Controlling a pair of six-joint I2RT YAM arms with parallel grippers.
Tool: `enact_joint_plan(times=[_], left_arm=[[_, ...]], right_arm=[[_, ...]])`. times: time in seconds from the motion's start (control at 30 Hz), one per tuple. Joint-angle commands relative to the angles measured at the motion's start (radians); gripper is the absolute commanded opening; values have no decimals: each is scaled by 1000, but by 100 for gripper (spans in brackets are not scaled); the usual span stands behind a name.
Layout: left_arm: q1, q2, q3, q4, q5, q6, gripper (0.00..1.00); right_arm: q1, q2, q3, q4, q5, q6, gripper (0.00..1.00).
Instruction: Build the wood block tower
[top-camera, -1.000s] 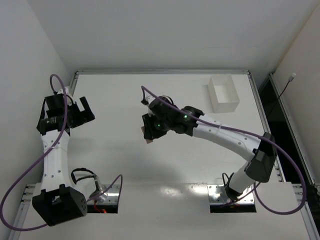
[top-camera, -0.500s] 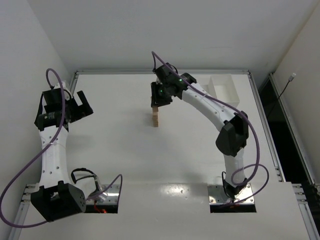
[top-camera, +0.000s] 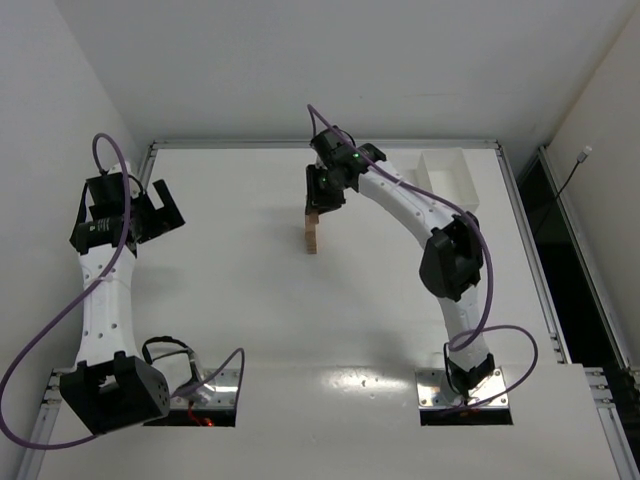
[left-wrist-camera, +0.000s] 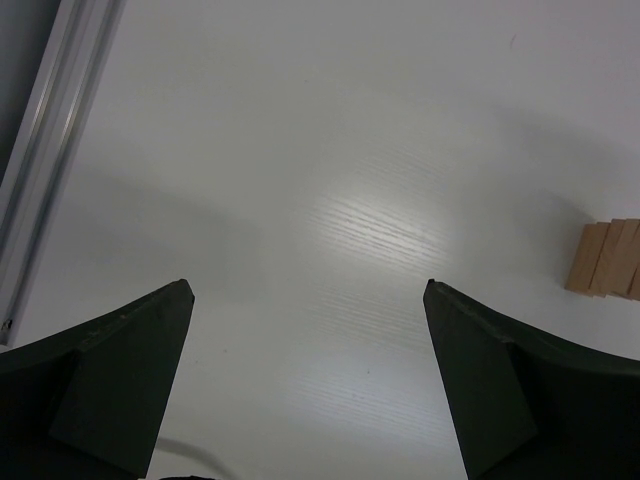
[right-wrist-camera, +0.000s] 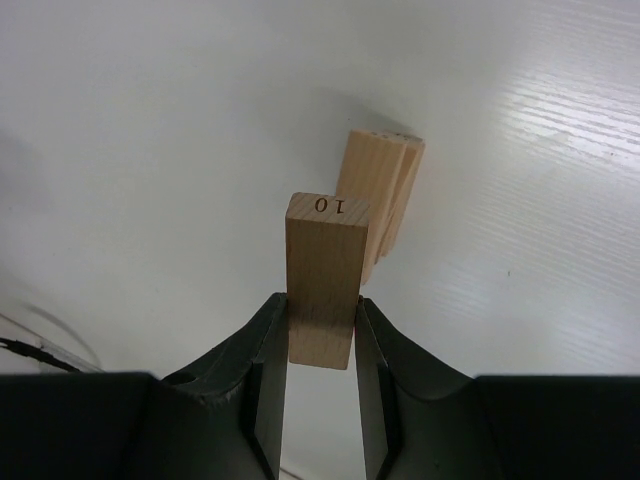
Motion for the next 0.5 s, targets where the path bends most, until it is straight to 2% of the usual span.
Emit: enact_joint_plan(times=[0.0,0.47], left_arm=[[-9,1,31,17,-7,-9,100],[-9,12,40,17,-16,-9,100]], right_arm=[[-16,24,24,8,1,17,0],[-26,74,44,27,-27,17,0]])
